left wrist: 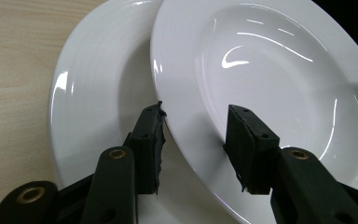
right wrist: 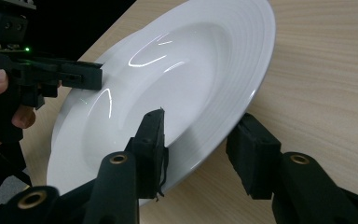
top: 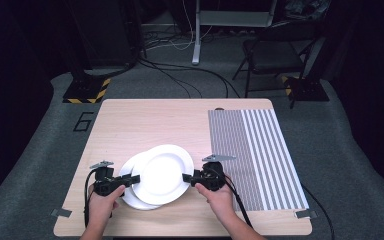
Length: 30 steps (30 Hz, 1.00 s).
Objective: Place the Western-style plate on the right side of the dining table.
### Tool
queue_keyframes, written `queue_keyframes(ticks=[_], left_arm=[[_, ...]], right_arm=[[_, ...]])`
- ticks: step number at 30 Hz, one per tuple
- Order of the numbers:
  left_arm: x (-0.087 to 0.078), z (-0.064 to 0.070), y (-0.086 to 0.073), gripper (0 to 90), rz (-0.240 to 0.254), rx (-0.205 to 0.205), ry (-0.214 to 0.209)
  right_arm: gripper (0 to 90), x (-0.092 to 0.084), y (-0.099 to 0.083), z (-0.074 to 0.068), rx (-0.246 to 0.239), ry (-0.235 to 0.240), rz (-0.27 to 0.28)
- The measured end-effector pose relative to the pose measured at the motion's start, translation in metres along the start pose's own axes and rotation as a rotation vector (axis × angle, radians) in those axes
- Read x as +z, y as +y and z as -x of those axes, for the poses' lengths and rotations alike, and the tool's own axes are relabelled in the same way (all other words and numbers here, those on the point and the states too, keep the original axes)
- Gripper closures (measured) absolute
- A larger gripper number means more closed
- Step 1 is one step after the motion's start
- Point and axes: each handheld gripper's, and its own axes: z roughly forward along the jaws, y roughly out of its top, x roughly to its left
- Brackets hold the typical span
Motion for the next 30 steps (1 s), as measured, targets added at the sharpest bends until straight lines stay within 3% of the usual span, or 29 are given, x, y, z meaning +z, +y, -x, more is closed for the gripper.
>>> queue_keyframes(ticks=[6, 11, 17, 20, 25, 30], left_arm=[[-0.003, 0.001, 0.001, 57.7, 0.012, 0.000, -0.002], [-0.004, 0.003, 0.000, 57.7, 0.023, 0.004, 0.007], [-0.005, 0.004, 0.000, 57.7, 0.035, -0.026, -0.010], [-0.006, 0.005, 0.000, 57.7, 0.038, -0.026, -0.008], [-0.007, 0.007, 0.000, 58.7, 0.045, -0.033, -0.007], [-0.007, 0.008, -0.001, 58.9, 0.036, -0.023, -0.010]], right_arm=[[51.1, 0.001, 0.000, -0.004, -0.007, -0.011, -0.022], [48.2, -0.002, 0.002, -0.006, -0.016, -0.049, -0.029], [49.6, -0.014, 0.002, -0.011, -0.034, -0.095, -0.060], [50.5, -0.017, 0.000, -0.012, -0.018, -0.083, -0.041], [51.1, -0.009, -0.011, -0.015, 0.027, -0.029, -0.050], [52.5, -0.012, -0.009, -0.014, 0.032, -0.034, -0.054]])
